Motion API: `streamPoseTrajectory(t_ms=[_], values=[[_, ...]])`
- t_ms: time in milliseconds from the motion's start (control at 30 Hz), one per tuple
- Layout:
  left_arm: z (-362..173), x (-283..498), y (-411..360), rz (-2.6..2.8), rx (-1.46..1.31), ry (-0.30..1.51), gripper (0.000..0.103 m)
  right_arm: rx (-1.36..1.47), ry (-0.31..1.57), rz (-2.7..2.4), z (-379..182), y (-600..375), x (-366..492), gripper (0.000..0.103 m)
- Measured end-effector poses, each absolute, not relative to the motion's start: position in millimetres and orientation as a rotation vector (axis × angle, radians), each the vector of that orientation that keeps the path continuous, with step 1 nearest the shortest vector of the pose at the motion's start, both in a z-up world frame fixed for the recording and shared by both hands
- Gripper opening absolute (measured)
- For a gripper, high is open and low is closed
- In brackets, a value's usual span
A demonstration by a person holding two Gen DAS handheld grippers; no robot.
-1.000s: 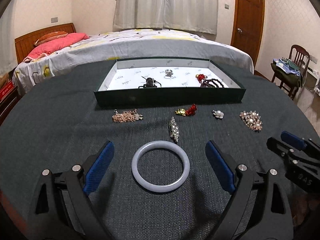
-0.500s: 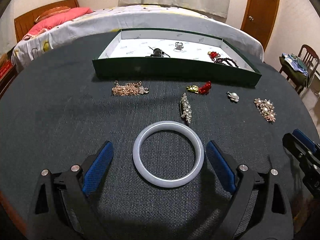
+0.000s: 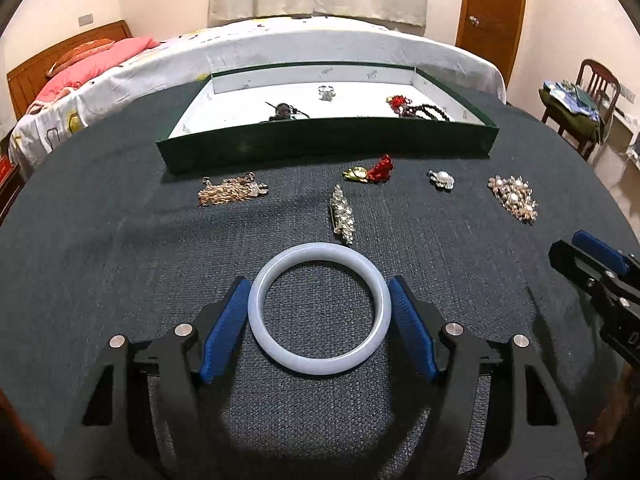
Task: Organize jewelry
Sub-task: 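Grasp the white jade bangle with the left tool while the right tool approaches the pearl brooch, then lift the bangle with the left tool while the right tool grasps and lifts the pearl flower brooch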
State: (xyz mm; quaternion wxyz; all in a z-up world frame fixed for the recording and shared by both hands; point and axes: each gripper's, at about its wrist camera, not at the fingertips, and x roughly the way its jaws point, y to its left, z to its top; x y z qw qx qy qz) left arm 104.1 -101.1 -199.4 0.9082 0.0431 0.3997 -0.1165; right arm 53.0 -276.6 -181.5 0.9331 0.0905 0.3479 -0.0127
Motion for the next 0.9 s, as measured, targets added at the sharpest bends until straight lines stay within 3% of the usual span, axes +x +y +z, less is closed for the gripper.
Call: streamPoseTrajectory(t_ms=[400, 900], values=[[-164, 114, -69, -0.168, 0.048, 0.734, 0.069, 0.198, 0.72, -0.052, -170, -287, 79, 0.053], [-147, 145, -44, -0.113, 0.035, 0.696, 0.069, 0.183, 0.889, -0.078, -189, -302, 140, 0.053]])
